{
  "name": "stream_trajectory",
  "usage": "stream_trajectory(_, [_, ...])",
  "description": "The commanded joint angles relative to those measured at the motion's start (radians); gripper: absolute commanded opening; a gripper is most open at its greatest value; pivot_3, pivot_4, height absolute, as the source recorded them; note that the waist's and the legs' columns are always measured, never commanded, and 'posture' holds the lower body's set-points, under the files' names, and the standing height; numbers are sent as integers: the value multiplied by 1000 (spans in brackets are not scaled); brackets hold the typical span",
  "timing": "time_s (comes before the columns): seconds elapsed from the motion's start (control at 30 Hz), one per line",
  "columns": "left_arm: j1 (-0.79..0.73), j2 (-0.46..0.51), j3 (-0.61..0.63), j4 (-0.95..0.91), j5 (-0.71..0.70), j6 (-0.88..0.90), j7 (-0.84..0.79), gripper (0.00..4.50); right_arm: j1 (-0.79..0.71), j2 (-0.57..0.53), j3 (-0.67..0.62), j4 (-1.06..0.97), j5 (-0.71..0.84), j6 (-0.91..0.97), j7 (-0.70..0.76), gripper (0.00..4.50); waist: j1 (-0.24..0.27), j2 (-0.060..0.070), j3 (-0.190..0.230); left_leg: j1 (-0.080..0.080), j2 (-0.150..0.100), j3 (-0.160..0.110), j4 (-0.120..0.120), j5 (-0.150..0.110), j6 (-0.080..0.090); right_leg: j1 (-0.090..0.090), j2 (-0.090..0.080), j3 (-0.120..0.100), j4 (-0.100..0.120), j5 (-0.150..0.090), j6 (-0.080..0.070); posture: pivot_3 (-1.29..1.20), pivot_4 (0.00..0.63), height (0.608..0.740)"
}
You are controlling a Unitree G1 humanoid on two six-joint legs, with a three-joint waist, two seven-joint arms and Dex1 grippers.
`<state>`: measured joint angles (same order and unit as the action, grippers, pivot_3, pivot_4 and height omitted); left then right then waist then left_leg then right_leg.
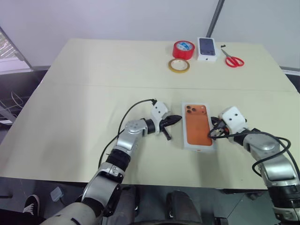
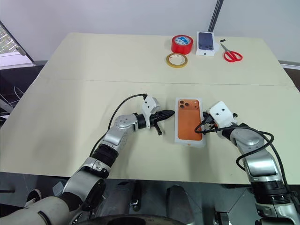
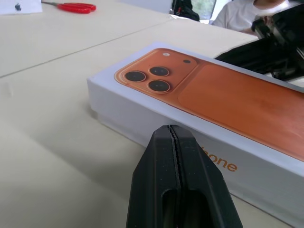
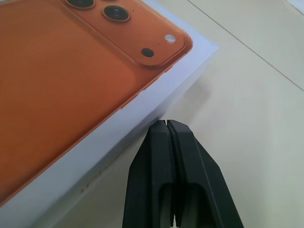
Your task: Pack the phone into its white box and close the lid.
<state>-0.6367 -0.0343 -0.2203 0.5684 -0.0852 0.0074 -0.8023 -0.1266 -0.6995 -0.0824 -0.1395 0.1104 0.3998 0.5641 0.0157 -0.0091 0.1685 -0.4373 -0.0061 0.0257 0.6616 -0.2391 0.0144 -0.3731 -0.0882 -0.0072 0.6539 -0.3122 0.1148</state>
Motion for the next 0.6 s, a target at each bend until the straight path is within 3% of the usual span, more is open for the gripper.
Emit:
stream_trajectory(0.03, [-21, -20, -7, -8, -8, 7, -1, 0, 2, -11, 13, -12, -30, -22, 6, 55, -1, 0, 0, 0, 0, 0, 0, 0, 0, 0, 0, 0, 0, 0, 0, 0, 150, 728])
stream_trajectory(0.33, [-13, -18, -9, -27, -5, 36, -6, 0, -5, 25, 30, -15, -59, -30, -14, 55, -3, 0, 0, 0, 0, 0, 0, 0, 0, -1, 0, 0, 0, 0, 0, 0, 150, 728])
stream_trajectory(0.6, [-12, -6, 64, -174, -116, 134, -13, 0, -65, 11, -100, -1, 40, -66, 23, 55, -3, 0, 0, 0, 0, 0, 0, 0, 0, -1, 0, 0, 1, 0, 0, 0, 150, 728])
